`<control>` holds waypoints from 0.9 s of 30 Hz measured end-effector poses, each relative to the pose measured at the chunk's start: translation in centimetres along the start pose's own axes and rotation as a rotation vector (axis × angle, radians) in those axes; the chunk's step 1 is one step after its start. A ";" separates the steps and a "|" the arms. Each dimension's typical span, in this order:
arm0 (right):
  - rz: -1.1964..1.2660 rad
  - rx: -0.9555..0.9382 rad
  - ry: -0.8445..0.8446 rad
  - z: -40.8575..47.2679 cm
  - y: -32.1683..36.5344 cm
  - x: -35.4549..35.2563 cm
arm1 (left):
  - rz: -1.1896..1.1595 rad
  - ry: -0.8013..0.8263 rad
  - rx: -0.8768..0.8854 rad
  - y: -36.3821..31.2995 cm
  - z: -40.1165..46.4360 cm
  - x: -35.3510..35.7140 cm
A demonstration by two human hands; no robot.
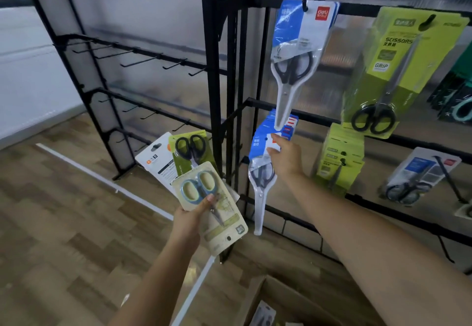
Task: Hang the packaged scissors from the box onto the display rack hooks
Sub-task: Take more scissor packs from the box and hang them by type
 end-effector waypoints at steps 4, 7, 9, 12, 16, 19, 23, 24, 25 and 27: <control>-0.067 0.034 -0.014 0.4 -1.2 0.1 | 0.020 -0.029 -0.017 -0.1 0.0 -0.9; -0.155 0.058 0.011 0.6 -1.5 0.2 | 0.059 -0.050 -0.026 -0.3 0.0 -1.4; -0.226 0.070 0.054 0.6 -1.3 0.3 | 0.061 -0.046 -0.030 -0.4 -0.1 -1.3; -0.294 0.144 0.062 -0.4 -0.8 0.6 | 0.060 -0.018 -0.033 -0.6 -0.2 -0.6; 0.111 0.252 0.105 -3.7 0.6 1.2 | 0.067 0.055 -0.056 -0.5 -0.7 0.9; 0.211 0.243 0.583 -7.9 0.8 2.9 | 0.036 0.141 -0.062 -0.5 -1.4 2.4; 0.211 0.127 0.457 -9.1 -0.8 2.0 | 0.032 0.246 -0.068 -0.2 -2.4 4.6; 0.279 0.136 0.409 -9.2 -1.1 1.5 | 0.012 0.250 -0.091 -0.1 -2.7 5.1; 0.346 0.144 0.376 -9.3 -1.5 1.1 | -0.007 0.257 -0.125 0.1 -2.9 5.5; 0.421 0.142 0.340 -9.3 -2.1 0.2 | -0.030 0.305 -0.195 0.5 -3.3 6.3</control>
Point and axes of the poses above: each hand's wrist, its own z-axis towards the middle knuckle, its own x-axis out of the palm, y = z × x, the point moved 5 cm from there along z, towards the middle knuckle, and after that the axes turned 4 degrees about x, right-handed, at the moved point
